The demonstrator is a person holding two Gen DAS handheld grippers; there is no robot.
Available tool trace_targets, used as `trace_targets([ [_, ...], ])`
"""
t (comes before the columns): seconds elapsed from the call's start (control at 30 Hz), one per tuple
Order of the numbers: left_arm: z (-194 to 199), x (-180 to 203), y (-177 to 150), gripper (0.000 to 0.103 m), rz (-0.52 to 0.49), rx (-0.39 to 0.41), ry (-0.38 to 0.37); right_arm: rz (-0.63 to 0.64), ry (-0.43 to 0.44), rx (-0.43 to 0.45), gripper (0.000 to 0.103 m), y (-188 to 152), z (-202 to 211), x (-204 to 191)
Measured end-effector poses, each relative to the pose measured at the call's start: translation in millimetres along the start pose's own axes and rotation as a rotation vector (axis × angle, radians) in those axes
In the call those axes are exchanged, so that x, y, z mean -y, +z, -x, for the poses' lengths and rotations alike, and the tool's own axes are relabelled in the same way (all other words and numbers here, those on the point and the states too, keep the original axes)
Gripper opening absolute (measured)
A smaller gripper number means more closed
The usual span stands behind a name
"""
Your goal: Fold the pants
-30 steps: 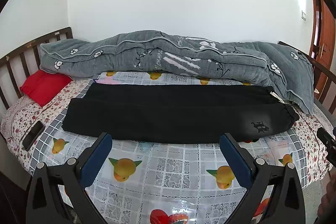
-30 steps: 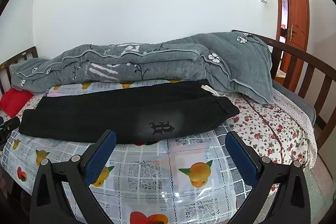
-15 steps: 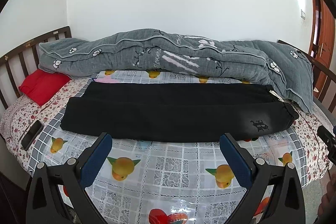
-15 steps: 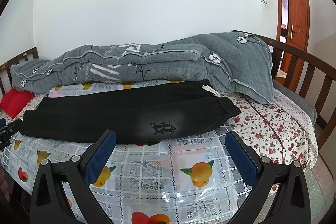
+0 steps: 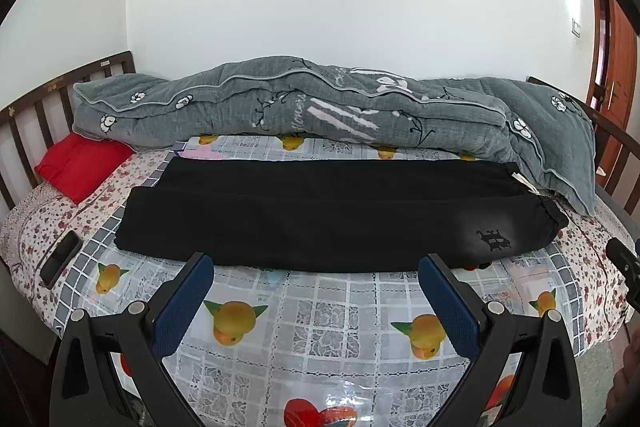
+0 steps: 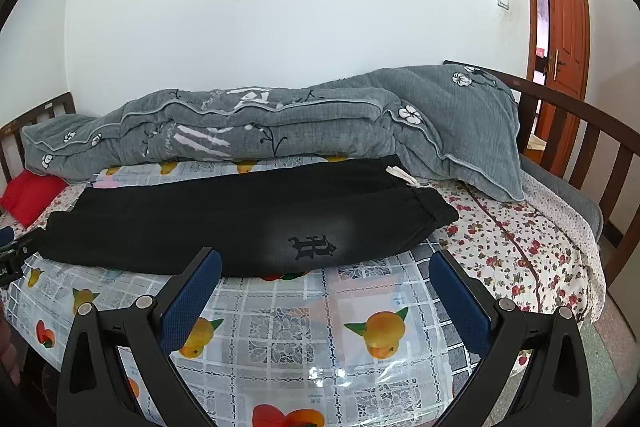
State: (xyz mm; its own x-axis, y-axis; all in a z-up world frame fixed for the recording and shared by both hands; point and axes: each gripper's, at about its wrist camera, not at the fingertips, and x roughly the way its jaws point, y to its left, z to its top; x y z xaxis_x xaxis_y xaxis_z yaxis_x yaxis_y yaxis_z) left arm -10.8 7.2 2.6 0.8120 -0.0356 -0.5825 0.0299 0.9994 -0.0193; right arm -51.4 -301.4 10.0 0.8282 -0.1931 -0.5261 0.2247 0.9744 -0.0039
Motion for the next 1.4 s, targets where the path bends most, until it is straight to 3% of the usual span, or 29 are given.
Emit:
trace_targets([
  [1.1, 0.2, -0.3, 6.7, 0.103, 0.001, 0.017, -0.010, 0.000, 0.004, 0.015, 0.102, -1.6, 6.9, 0.3],
  [1.4, -16.8, -6.0, -3.4, 0.103, -0.007, 0.033, 0.010, 0.013, 0.008, -0.005, 0.102, -6.7, -8.2, -8.6],
])
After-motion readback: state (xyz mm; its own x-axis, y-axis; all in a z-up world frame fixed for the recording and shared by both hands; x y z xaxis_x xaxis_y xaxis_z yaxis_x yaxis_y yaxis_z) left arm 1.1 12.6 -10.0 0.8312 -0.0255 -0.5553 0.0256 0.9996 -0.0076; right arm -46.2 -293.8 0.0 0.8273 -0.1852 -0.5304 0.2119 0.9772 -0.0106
